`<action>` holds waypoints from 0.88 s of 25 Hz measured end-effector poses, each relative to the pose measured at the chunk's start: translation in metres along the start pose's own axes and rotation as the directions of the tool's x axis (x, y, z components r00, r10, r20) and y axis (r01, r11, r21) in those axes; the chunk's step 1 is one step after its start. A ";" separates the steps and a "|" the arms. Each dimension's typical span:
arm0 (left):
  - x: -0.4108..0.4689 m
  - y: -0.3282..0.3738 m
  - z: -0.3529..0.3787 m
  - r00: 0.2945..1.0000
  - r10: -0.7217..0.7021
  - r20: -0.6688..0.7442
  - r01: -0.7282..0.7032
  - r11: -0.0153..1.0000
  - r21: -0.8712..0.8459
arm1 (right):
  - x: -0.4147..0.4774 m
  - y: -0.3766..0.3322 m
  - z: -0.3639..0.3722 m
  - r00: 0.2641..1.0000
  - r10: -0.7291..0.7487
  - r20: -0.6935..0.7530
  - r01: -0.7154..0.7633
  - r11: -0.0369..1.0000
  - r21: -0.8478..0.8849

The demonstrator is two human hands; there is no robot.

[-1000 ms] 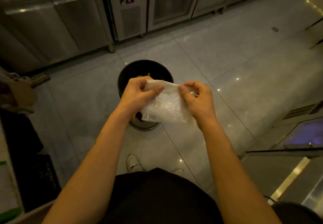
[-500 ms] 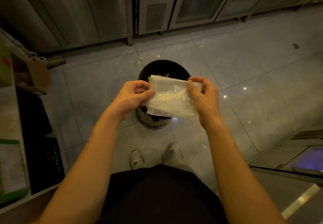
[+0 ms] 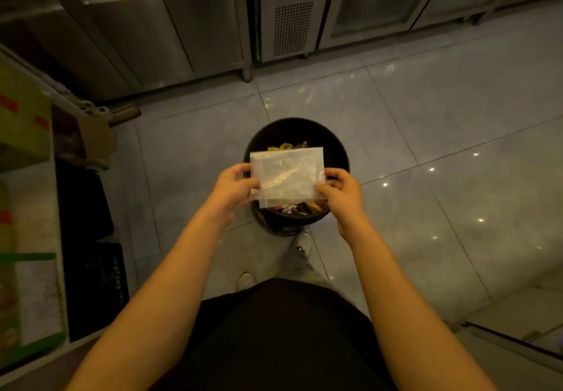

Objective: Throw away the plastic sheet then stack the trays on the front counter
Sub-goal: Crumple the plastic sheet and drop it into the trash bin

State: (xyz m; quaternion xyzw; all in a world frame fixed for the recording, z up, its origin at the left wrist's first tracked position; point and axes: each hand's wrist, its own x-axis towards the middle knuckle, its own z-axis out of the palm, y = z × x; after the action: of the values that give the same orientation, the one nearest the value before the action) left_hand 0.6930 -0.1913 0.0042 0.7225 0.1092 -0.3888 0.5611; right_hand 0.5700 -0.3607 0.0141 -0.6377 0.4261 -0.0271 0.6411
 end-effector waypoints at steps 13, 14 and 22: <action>0.060 -0.001 0.097 0.970 -0.194 -0.148 0.216 0.965 0.147 | 0.107 0.041 -0.045 0.960 0.272 -0.070 -0.279 0.953 -0.120; 0.064 0.001 0.096 0.969 -0.193 -0.154 0.217 0.964 0.154 | 0.111 0.042 -0.042 0.960 0.269 -0.081 -0.278 0.950 -0.145; 0.121 0.027 0.072 0.976 -0.139 -0.166 0.186 0.931 0.314 | 0.140 0.022 -0.006 0.944 0.266 -0.194 -0.307 0.924 -0.226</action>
State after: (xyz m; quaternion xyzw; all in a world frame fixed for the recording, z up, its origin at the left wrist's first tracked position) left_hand 0.7588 -0.2990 -0.0644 0.8196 0.1419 -0.3949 0.3900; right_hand 0.6439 -0.4420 -0.0751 -0.6407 0.5649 0.0710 0.5151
